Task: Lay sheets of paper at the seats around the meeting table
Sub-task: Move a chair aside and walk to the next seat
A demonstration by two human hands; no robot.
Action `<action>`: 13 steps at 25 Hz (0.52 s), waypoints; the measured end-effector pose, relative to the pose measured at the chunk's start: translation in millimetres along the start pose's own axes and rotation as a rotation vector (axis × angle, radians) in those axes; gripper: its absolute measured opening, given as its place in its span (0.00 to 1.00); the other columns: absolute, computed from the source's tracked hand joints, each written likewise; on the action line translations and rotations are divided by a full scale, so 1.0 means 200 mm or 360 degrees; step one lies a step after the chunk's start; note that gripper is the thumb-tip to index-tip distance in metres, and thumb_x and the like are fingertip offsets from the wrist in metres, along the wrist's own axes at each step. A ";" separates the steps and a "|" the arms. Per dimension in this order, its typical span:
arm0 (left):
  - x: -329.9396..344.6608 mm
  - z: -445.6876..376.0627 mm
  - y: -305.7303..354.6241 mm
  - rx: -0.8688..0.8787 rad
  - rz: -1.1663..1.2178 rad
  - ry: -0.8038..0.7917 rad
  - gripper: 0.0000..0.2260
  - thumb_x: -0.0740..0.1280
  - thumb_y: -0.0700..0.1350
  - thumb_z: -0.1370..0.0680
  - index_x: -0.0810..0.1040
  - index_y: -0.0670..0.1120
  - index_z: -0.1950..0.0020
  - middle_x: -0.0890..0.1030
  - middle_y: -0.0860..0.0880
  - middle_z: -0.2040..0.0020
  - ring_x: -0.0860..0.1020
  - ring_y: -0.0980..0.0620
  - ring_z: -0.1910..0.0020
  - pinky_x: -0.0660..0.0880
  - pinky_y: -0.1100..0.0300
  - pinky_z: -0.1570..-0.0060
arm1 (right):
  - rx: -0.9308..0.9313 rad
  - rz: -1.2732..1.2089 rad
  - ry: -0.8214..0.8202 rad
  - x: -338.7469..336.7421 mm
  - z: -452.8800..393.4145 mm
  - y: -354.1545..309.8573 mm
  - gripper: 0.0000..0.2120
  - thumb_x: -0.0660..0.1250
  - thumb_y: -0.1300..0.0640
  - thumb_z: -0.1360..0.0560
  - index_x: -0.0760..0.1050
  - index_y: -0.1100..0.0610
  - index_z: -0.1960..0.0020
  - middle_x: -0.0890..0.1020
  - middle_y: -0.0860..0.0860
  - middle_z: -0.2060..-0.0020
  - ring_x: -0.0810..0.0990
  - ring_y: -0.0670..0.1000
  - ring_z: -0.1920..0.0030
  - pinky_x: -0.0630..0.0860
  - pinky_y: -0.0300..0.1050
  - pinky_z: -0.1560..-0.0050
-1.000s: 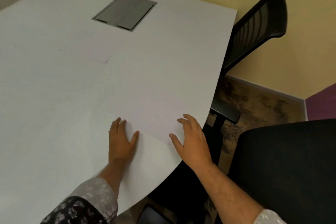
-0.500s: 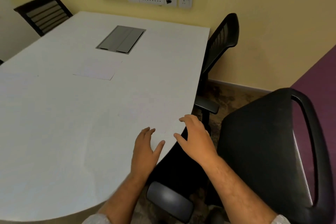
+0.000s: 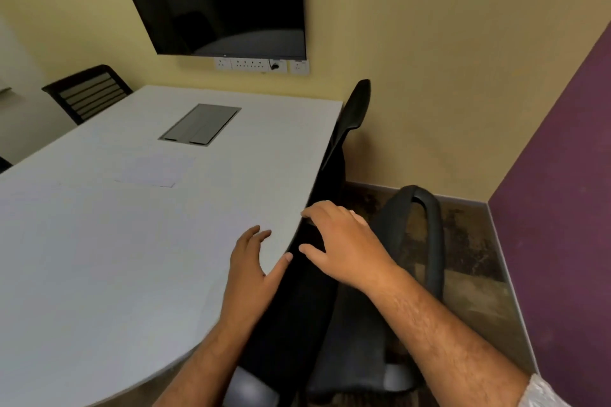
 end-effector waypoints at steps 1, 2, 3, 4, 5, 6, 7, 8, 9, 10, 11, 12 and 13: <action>0.05 -0.01 0.10 0.0007 -0.0020 0.0036 0.32 0.65 0.70 0.25 0.70 0.57 0.25 0.65 0.59 0.22 0.65 0.57 0.23 0.64 0.58 0.29 | -0.0057 0.0027 -0.0001 -0.10 0.03 0.06 0.30 0.69 0.40 0.21 0.67 0.47 0.23 0.72 0.44 0.27 0.73 0.49 0.29 0.69 0.59 0.25; 0.11 -0.01 0.21 0.0014 -0.0036 0.0064 0.32 0.65 0.70 0.25 0.71 0.57 0.25 0.66 0.58 0.22 0.65 0.57 0.23 0.64 0.57 0.29 | -0.0104 0.0048 -0.0003 -0.21 0.07 0.13 0.31 0.68 0.39 0.22 0.67 0.47 0.22 0.72 0.44 0.27 0.73 0.49 0.29 0.69 0.59 0.25; 0.15 -0.01 0.30 0.0020 -0.0035 0.0088 0.33 0.66 0.70 0.25 0.70 0.57 0.24 0.66 0.58 0.22 0.65 0.56 0.23 0.65 0.56 0.29 | -0.0145 0.0070 -0.0002 -0.30 0.09 0.20 0.32 0.68 0.38 0.22 0.67 0.47 0.22 0.73 0.44 0.27 0.74 0.50 0.29 0.71 0.58 0.27; 0.18 -0.01 0.38 0.0028 -0.0025 0.0112 0.33 0.66 0.70 0.25 0.70 0.56 0.24 0.66 0.58 0.22 0.65 0.56 0.23 0.65 0.55 0.28 | -0.0176 0.0086 0.0004 -0.39 0.11 0.26 0.33 0.68 0.36 0.23 0.67 0.47 0.22 0.73 0.45 0.27 0.74 0.50 0.30 0.72 0.57 0.29; 0.23 -0.01 0.48 0.0041 -0.0018 0.0132 0.33 0.66 0.70 0.25 0.70 0.56 0.24 0.67 0.57 0.22 0.66 0.56 0.23 0.66 0.54 0.27 | -0.0188 0.0086 0.0021 -0.48 0.13 0.35 0.33 0.68 0.36 0.23 0.67 0.47 0.23 0.74 0.45 0.28 0.75 0.51 0.30 0.74 0.57 0.31; 0.27 -0.02 0.57 0.0053 -0.0021 0.0142 0.33 0.67 0.69 0.25 0.71 0.55 0.24 0.67 0.57 0.22 0.66 0.56 0.23 0.66 0.53 0.26 | -0.0182 0.0071 0.0044 -0.55 0.15 0.43 0.34 0.68 0.35 0.24 0.68 0.48 0.23 0.74 0.46 0.28 0.75 0.51 0.31 0.75 0.57 0.33; 0.31 -0.01 0.65 0.0064 -0.0035 0.0139 0.33 0.67 0.68 0.25 0.71 0.55 0.24 0.67 0.57 0.22 0.66 0.56 0.23 0.66 0.52 0.26 | -0.0166 0.0054 0.0063 -0.62 0.16 0.51 0.34 0.68 0.35 0.24 0.68 0.48 0.23 0.75 0.46 0.28 0.76 0.52 0.31 0.76 0.57 0.35; 0.34 -0.01 0.73 0.0085 -0.0061 0.0125 0.32 0.68 0.67 0.24 0.71 0.55 0.24 0.67 0.56 0.22 0.65 0.56 0.23 0.66 0.53 0.26 | -0.0148 0.0041 0.0074 -0.67 0.17 0.59 0.33 0.68 0.35 0.24 0.69 0.48 0.24 0.75 0.46 0.28 0.76 0.52 0.31 0.77 0.57 0.36; 0.38 -0.01 0.80 0.0111 -0.0099 0.0103 0.31 0.69 0.66 0.23 0.70 0.54 0.23 0.66 0.56 0.22 0.65 0.56 0.22 0.65 0.54 0.27 | -0.0138 0.0037 0.0079 -0.70 0.18 0.67 0.33 0.68 0.35 0.24 0.69 0.48 0.24 0.75 0.46 0.28 0.76 0.52 0.31 0.77 0.57 0.36; 0.42 -0.02 0.86 0.0134 -0.0141 0.0077 0.31 0.70 0.65 0.23 0.70 0.54 0.23 0.65 0.56 0.21 0.64 0.56 0.22 0.64 0.55 0.27 | -0.0138 0.0040 0.0079 -0.72 0.19 0.75 0.34 0.69 0.35 0.24 0.68 0.48 0.23 0.75 0.46 0.28 0.76 0.52 0.31 0.77 0.58 0.35; 0.45 -0.04 0.90 0.0154 -0.0178 0.0051 0.31 0.70 0.64 0.22 0.69 0.55 0.23 0.64 0.56 0.21 0.63 0.56 0.21 0.63 0.56 0.27 | -0.0140 0.0046 0.0075 -0.73 0.19 0.82 0.34 0.69 0.34 0.24 0.68 0.48 0.23 0.74 0.46 0.28 0.75 0.52 0.30 0.77 0.58 0.35; 0.47 -0.05 0.94 0.0169 -0.0206 0.0035 0.31 0.70 0.64 0.22 0.69 0.55 0.22 0.64 0.56 0.20 0.63 0.56 0.21 0.63 0.57 0.28 | -0.0146 0.0047 0.0064 -0.73 0.18 0.88 0.35 0.69 0.34 0.24 0.67 0.49 0.22 0.74 0.46 0.27 0.75 0.52 0.30 0.76 0.57 0.34; 0.50 -0.08 0.97 0.0169 -0.0223 0.0035 0.32 0.70 0.64 0.23 0.68 0.55 0.22 0.63 0.56 0.20 0.62 0.56 0.21 0.62 0.57 0.28 | -0.0160 0.0046 0.0049 -0.74 0.16 0.94 0.36 0.68 0.34 0.23 0.66 0.49 0.21 0.73 0.46 0.26 0.74 0.52 0.29 0.76 0.57 0.34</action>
Point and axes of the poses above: each hand's wrist, its own z-axis away from the middle knuckle, its own x-axis out of the palm, y = z × x, the point moved 5 cm from there along -z, towards the middle knuckle
